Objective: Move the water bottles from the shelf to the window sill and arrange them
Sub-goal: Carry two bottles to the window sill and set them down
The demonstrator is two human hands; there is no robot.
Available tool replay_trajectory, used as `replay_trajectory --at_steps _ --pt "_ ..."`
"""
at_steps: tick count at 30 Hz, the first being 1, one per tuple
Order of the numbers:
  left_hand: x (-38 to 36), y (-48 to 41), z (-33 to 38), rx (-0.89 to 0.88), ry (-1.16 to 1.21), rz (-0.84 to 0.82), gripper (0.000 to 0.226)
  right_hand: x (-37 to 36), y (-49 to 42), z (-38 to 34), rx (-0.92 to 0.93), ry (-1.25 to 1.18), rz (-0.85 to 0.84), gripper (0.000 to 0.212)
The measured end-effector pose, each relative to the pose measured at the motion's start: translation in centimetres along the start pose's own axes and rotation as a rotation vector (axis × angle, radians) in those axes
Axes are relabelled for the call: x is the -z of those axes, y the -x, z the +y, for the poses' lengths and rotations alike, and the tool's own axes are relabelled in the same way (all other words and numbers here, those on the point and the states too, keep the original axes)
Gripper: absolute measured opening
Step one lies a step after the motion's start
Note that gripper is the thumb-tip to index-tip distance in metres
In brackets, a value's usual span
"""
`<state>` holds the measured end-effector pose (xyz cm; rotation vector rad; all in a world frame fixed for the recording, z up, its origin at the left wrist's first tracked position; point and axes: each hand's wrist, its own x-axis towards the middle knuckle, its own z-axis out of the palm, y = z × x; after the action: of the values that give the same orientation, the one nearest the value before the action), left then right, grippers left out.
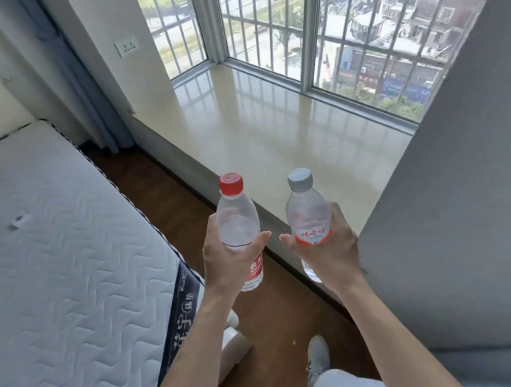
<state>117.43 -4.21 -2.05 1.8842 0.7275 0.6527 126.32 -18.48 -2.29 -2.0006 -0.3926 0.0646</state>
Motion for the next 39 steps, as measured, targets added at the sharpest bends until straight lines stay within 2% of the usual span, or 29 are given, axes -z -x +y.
replay_trajectory --at_steps 7,12,17,26,39 --pt "-3.8 -9.1 1.9 0.079 0.047 0.156 0.056 -1.9 -12.0 -1.3 0.125 -0.008 -0.205 0.065" --pt "-4.2 -12.6 1.1 0.127 0.023 0.262 0.065 -4.4 -16.7 -1.5 0.112 -0.074 -0.319 0.061" --pt "-3.2 -15.5 -0.3 0.148 -0.019 0.347 0.064 -7.5 -20.1 -2.1 0.095 -0.122 -0.413 0.059" --pt "0.2 -23.7 -3.7 0.177 -0.057 0.451 0.06 -16.1 -26.6 -4.8 0.03 -0.211 -0.444 0.057" --pt "12.7 -44.1 -10.9 0.134 -0.058 0.509 0.068 -36.7 -39.2 -15.9 0.101 -0.235 -0.464 0.055"
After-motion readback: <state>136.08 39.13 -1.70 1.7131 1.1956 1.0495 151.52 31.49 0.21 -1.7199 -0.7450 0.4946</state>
